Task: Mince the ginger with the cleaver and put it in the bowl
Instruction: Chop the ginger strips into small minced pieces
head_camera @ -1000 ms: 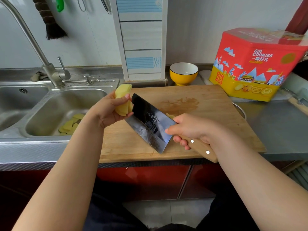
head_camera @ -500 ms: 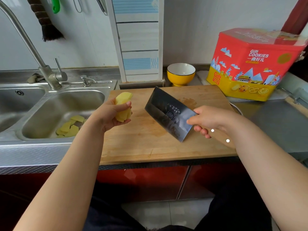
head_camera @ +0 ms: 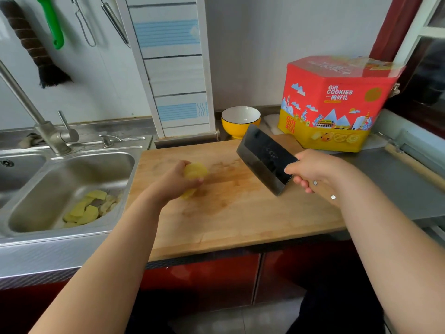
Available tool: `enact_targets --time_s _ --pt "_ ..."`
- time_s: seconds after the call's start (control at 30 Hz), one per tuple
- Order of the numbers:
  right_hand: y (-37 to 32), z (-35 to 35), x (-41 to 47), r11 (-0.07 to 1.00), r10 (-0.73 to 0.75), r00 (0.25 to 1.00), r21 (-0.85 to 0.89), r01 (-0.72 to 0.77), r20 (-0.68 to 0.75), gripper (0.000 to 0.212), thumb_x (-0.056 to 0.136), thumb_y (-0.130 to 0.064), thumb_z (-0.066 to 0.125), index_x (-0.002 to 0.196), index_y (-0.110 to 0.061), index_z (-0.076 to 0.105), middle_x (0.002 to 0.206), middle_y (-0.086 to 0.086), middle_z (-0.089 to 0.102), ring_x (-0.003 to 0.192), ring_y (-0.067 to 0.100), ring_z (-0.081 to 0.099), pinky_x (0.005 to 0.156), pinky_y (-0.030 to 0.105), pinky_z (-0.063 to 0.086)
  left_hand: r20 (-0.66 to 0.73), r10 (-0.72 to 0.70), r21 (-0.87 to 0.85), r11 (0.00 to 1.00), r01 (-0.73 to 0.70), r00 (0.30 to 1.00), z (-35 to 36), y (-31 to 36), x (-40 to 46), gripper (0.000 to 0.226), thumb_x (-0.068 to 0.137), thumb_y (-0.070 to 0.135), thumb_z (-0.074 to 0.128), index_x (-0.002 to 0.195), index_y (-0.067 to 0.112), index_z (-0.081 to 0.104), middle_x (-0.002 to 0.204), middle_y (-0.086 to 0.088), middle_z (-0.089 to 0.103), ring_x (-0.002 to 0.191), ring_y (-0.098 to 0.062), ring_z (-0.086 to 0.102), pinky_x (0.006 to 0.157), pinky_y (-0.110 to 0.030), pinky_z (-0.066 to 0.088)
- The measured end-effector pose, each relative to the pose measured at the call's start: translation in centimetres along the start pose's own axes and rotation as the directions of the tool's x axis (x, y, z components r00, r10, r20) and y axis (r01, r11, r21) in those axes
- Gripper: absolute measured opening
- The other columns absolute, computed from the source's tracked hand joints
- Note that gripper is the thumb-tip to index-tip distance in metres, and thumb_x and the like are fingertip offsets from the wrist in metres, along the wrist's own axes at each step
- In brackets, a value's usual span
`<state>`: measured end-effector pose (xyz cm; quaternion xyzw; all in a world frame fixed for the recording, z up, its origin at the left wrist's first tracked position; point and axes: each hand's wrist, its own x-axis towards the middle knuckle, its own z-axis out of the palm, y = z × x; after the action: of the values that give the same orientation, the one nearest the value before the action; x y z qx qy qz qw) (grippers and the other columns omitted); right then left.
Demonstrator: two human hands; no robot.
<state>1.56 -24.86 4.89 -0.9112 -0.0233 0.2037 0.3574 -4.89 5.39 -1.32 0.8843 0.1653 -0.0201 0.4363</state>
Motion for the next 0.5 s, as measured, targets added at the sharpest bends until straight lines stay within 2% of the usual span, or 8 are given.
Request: enact_targets --time_s 0.13,0.2,0.27,0.33,0.37,0.43,0.47,0.5 --pt "-0.1 -0.1 -1.3 0.997 -0.059 0.998 0.044 0.058 0.012 0.05 0.099 -0.026 0.056 0.143 -0.008 0.041 0.071 0.009 0.055 0.059 0.016 0.05 0.055 0.03 0.048 0.084 0.023 0.363 0.93 -0.052 0.996 -0.5 1.3 0.1 0.063 0.085 0.043 0.068 0.138 0.025 0.039 0.125 -0.002 0.046 0.105 -0.02 0.047 0.083 -0.033 0.045" --pt "-0.3 -0.5 -2.2 0.992 -0.11 0.994 0.069 0.11 0.005 0.048 0.099 -0.034 0.056 0.137 -0.007 0.046 0.074 0.01 0.057 0.062 0.018 0.052 0.056 0.03 0.048 0.129 0.027 0.517 0.851 -0.09 0.991 -0.8 1.4 0.3 0.067 0.086 0.048 0.064 0.142 0.023 0.036 0.138 -0.003 0.042 0.116 -0.023 0.045 0.091 -0.032 0.041" --pt "-0.3 -1.0 -2.8 0.983 -0.173 0.984 0.062 0.175 -0.03 0.041 0.099 -0.042 0.053 0.123 -0.009 0.056 0.075 0.009 0.06 0.061 0.017 0.054 0.055 0.029 0.049 0.117 0.039 0.579 0.809 -0.1 0.992 -0.9 1.2 0.7 0.075 0.086 0.054 0.06 0.147 0.024 0.028 0.151 -0.006 0.03 0.133 -0.029 0.035 0.106 -0.042 0.034" --pt "-0.2 -1.4 -3.3 0.967 -0.24 0.967 0.07 0.246 -0.084 0.041 0.099 -0.048 0.047 0.101 -0.009 0.061 0.074 0.009 0.063 0.058 0.016 0.055 0.056 0.031 0.05 -0.026 0.172 0.487 0.863 -0.138 0.985 -0.6 1.4 1.0 0.074 0.088 0.054 0.055 0.149 0.024 0.025 0.154 -0.005 0.025 0.14 -0.029 0.025 0.112 -0.048 0.026" --pt "0.0 -1.5 -3.3 0.959 -0.267 0.957 0.069 0.275 -0.109 0.038 0.099 -0.048 0.046 0.094 -0.014 0.061 0.075 0.008 0.064 0.058 0.015 0.055 0.056 0.031 0.05 -0.164 0.281 0.377 0.904 -0.203 0.945 -0.3 1.9 0.9 0.069 0.09 0.051 0.053 0.148 0.023 0.028 0.153 -0.004 0.029 0.14 -0.026 0.026 0.113 -0.047 0.026" --pt "0.6 -1.3 -3.5 0.953 -0.301 0.941 -0.02 0.301 -0.157 0.027 0.097 -0.049 0.049 0.097 -0.024 0.059 0.08 0.004 0.067 0.063 0.015 0.058 0.06 0.033 0.052 -0.448 0.449 0.22 0.893 -0.392 0.773 0.8 3.6 0.3 0.054 0.096 0.044 0.046 0.144 0.021 0.037 0.146 0.0 0.039 0.137 -0.018 0.031 0.113 -0.04 0.029" --pt "1.0 -1.1 -3.5 0.952 -0.304 0.936 -0.105 0.289 -0.179 0.026 0.094 -0.052 0.053 0.102 -0.027 0.054 0.084 0.001 0.066 0.068 0.015 0.061 0.065 0.034 0.053 -0.515 0.497 0.204 0.862 -0.463 0.698 1.3 4.7 -0.1 0.049 0.097 0.041 0.043 0.142 0.021 0.04 0.144 0.002 0.042 0.135 -0.015 0.033 0.112 -0.037 0.03" --pt "1.5 -0.8 -3.3 0.947 -0.298 0.933 -0.187 0.262 -0.2 0.032 0.091 -0.056 0.056 0.105 -0.028 0.049 0.089 -0.001 0.064 0.075 0.016 0.062 0.07 0.036 0.054 -0.522 0.542 0.215 0.831 -0.512 0.659 1.9 5.9 -0.4 0.047 0.099 0.04 0.04 0.141 0.022 0.041 0.143 0.003 0.043 0.134 -0.013 0.034 0.111 -0.035 0.031"
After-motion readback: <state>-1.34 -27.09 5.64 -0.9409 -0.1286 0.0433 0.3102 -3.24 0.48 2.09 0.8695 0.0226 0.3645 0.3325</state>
